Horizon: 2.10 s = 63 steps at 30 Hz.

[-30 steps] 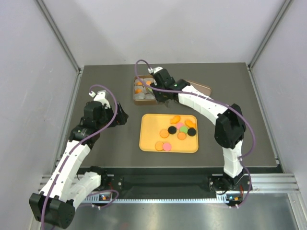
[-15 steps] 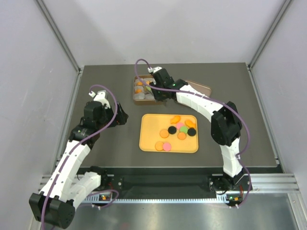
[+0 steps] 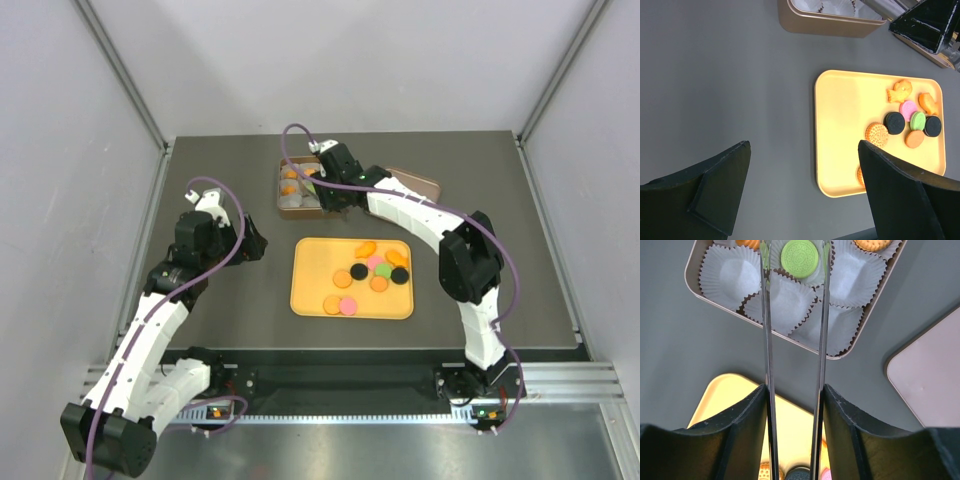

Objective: Pack the cookies

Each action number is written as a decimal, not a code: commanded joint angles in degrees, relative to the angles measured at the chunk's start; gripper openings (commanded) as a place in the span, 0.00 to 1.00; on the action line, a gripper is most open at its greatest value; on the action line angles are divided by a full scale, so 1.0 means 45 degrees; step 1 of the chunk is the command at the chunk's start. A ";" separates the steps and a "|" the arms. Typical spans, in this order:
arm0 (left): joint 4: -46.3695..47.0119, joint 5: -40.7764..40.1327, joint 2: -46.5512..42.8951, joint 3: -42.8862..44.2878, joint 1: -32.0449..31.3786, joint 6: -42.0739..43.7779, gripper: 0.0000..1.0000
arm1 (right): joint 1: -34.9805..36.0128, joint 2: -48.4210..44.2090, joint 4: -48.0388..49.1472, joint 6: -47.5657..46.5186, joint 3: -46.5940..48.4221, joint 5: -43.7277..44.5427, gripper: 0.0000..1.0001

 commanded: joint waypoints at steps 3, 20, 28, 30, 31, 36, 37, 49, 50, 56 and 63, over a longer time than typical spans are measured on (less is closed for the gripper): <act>0.0404 -0.0046 -0.0017 -0.0007 0.0079 0.0059 0.93 | -0.0126 -0.0264 0.0468 0.0122 0.0627 0.0042 0.46; 0.0423 0.0032 -0.0134 -0.0027 0.0079 0.0040 0.93 | -0.0048 -0.8006 -0.0411 0.0824 -0.4894 0.0334 0.45; 0.0501 0.0150 -0.0096 -0.0027 0.0079 0.0040 0.93 | 0.0752 -1.2622 -0.1912 0.2035 -0.9485 0.0589 0.45; 0.0521 0.0208 -0.0076 -0.0027 0.0079 0.0040 0.93 | 0.1238 -1.2977 -0.2071 0.2212 -0.9956 0.0433 0.45; 0.0502 0.0208 -0.0057 -0.0027 0.0079 0.0020 0.93 | 0.1454 -1.3172 -0.2187 0.2406 -1.0287 0.0433 0.45; 0.0482 0.0208 -0.0037 -0.0046 0.0079 0.0020 0.93 | 0.3034 -1.2746 -0.2247 0.2798 -1.0662 0.0823 0.43; 0.0482 0.0189 -0.0017 -0.0065 0.0079 0.0020 0.93 | 0.3193 -1.2513 -0.2170 0.2837 -1.0681 0.0843 0.43; 0.0443 0.0091 -0.0017 -0.0046 0.0079 0.0040 0.93 | 0.4464 -1.0675 -0.1934 0.3091 -1.0642 0.0882 0.42; 0.0443 0.0072 -0.0017 -0.0046 0.0079 0.0040 0.93 | 0.4503 -1.0655 -0.1915 0.3111 -1.0642 0.0882 0.43; 0.0443 0.0091 0.0002 -0.0027 0.0079 0.0040 0.93 | 0.4679 -1.0674 -0.2149 0.3364 -1.0701 0.0940 0.43; 0.0443 0.0091 0.0002 -0.0027 0.0079 0.0040 0.93 | 0.4894 -1.0869 -0.2520 0.3677 -1.0545 0.1253 0.43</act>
